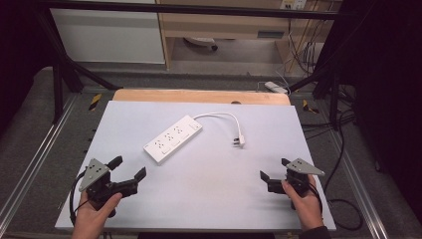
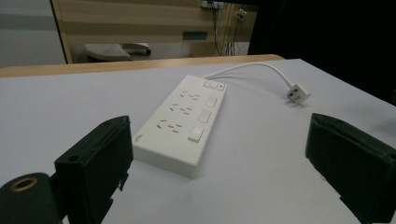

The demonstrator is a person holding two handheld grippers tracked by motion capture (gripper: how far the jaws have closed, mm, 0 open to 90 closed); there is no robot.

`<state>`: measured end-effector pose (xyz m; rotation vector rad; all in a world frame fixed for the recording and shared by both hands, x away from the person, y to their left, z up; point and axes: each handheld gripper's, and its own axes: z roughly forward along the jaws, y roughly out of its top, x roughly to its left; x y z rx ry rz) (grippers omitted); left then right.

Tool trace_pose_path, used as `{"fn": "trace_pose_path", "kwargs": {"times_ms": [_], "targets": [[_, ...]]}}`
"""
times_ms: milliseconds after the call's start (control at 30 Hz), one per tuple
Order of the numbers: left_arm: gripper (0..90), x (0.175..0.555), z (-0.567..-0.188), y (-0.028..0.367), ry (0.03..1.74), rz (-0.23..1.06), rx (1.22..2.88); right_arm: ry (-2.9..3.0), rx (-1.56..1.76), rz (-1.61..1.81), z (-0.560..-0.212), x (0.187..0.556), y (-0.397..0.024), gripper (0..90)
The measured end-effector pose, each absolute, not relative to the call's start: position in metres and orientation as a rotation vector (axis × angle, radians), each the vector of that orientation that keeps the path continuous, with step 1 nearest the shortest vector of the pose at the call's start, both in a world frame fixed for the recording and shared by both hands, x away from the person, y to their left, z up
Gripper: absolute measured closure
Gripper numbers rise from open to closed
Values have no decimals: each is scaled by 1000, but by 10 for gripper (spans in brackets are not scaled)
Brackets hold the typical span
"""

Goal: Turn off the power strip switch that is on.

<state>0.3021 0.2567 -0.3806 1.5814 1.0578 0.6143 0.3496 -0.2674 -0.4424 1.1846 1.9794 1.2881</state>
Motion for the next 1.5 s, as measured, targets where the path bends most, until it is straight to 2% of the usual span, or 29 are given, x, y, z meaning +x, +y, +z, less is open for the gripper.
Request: {"fn": "trace_pose_path", "kwargs": {"times_ms": [1133,1300,1400,1500], "targets": [[139,328,-340,228,999,631,1598,1991,1186,1304,-440,349,-265,24],[191,336,-339,226,1013,631,1599,1993,1190,1302,-440,349,-265,24],[276,341,-338,226,1013,636,1610,1988,1190,1306,-440,349,-266,24],[269,346,-337,226,1012,635,1604,1988,1181,1314,-440,349,-266,23]]}}
